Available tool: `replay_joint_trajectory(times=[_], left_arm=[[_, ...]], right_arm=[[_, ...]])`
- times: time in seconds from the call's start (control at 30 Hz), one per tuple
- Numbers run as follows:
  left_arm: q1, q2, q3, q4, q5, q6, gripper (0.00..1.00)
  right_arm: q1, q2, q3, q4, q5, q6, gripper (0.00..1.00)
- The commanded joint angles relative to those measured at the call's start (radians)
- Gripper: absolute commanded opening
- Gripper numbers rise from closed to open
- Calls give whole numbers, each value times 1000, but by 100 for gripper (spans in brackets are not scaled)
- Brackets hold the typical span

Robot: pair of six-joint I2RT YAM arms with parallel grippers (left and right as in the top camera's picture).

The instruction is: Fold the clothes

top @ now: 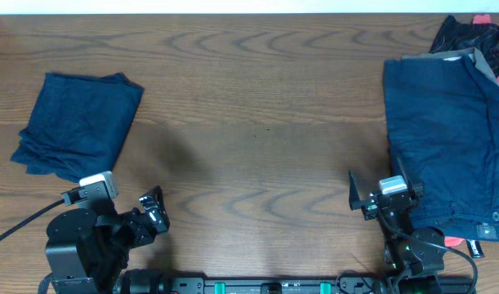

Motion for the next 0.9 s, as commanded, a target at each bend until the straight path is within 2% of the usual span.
replay_joint_trajectory(times=[0.0, 0.13, 0.3, 0.7, 0.87], left_arm=[[-3, -21, -2, 2, -24, 14, 98], [-3, -63, -24, 19, -32, 14, 98], [-3, -166, -145, 166, -31, 56, 98], [-3, -451, -594, 684, -30, 89, 98], [-9, -467, -735, 907, -26, 145, 98]], right_arm=[[-6, -7, -1, -3, -11, -8, 99], [-6, -7, -1, -3, -10, -8, 99], [-6, -7, -1, -3, -10, -8, 99], [-6, -7, -1, -3, -10, -8, 99], [-6, -7, -1, -3, -10, -8, 99]])
